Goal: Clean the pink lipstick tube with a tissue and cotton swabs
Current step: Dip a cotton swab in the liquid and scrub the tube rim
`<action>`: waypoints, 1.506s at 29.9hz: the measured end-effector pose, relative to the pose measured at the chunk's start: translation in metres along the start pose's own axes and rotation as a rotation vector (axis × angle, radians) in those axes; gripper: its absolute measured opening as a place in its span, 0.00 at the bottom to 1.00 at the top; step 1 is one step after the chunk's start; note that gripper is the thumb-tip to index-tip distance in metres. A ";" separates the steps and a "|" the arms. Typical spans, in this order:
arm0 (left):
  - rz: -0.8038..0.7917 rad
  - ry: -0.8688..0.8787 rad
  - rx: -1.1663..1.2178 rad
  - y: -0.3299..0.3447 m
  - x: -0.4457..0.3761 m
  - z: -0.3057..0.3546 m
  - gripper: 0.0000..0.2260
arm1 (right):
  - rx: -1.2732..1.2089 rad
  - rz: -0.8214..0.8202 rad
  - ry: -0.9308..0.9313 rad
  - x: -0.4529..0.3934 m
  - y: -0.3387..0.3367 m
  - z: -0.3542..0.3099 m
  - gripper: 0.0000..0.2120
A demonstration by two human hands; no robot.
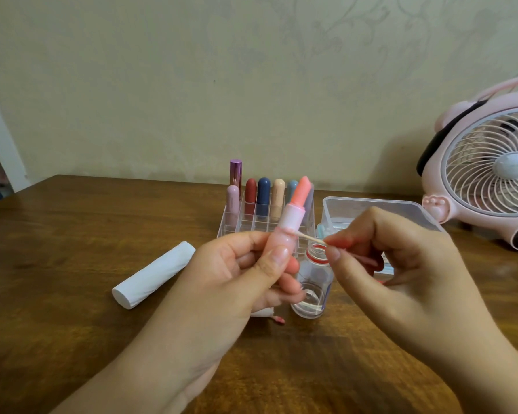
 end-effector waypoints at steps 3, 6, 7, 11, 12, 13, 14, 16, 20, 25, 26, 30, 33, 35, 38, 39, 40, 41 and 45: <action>-0.015 -0.019 0.027 0.001 0.000 -0.001 0.13 | -0.030 -0.012 0.016 0.001 0.000 0.001 0.06; -0.018 -0.026 0.071 0.002 0.000 0.000 0.13 | -0.055 -0.009 0.028 0.001 -0.002 0.004 0.06; -0.020 -0.024 0.075 0.002 0.000 0.000 0.14 | -0.059 -0.006 0.027 0.001 -0.002 0.004 0.06; -0.046 -0.030 0.066 0.003 0.000 -0.001 0.13 | -0.028 -0.025 0.002 0.000 0.002 0.001 0.05; -0.047 -0.032 0.066 0.003 0.000 -0.001 0.13 | -0.019 -0.029 -0.002 0.000 0.002 0.000 0.05; -0.047 -0.032 0.066 0.003 0.001 -0.001 0.14 | -0.024 -0.025 0.001 0.000 0.001 0.000 0.05; -0.045 -0.028 0.069 0.003 0.001 -0.001 0.14 | -0.042 -0.017 0.010 0.000 0.000 0.001 0.05; -0.040 -0.025 0.083 0.003 0.000 0.000 0.14 | -0.081 0.001 0.031 0.000 -0.003 0.003 0.05; -0.040 -0.030 0.086 0.002 0.000 -0.001 0.13 | -0.097 -0.004 0.031 0.001 -0.002 0.004 0.04; -0.066 -0.024 0.096 0.004 0.001 -0.002 0.11 | -0.090 -0.017 0.027 0.000 0.000 0.003 0.05; -0.072 -0.021 0.106 0.004 0.001 -0.001 0.10 | -0.116 -0.007 0.038 0.000 -0.002 0.004 0.04; -0.073 -0.033 0.150 0.003 0.000 -0.001 0.12 | -0.139 -0.001 0.055 -0.001 -0.005 0.007 0.04; -0.123 -0.038 0.179 0.006 0.000 -0.001 0.11 | -0.147 0.003 0.062 0.000 -0.005 0.008 0.04; -0.142 -0.071 0.228 0.006 -0.001 -0.005 0.11 | -0.156 -0.001 0.065 0.000 -0.004 0.009 0.04; -0.163 -0.112 0.311 0.009 -0.003 -0.010 0.11 | -0.154 -0.017 0.061 0.001 0.000 0.007 0.04; -0.161 -0.119 0.318 0.009 -0.003 -0.011 0.11 | -0.143 -0.025 0.055 0.001 0.002 0.006 0.05; -0.155 -0.129 0.313 0.010 -0.003 -0.012 0.10 | -0.128 -0.035 0.050 0.001 0.003 0.004 0.05; -0.148 -0.135 0.299 0.011 -0.002 -0.013 0.09 | -0.109 -0.044 0.046 0.002 0.004 0.003 0.05; -0.170 -0.092 0.220 0.014 0.000 -0.011 0.10 | -0.071 -0.046 0.034 0.001 0.003 0.000 0.05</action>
Point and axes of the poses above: each hand's wrist, its own x-axis away from the middle knuckle, its own y-axis out of the palm, z = x × y, the point moved 5 cm from there along -x, towards the middle knuckle, and after that the axes turned 7 degrees about -x, right-handed, at the moved point
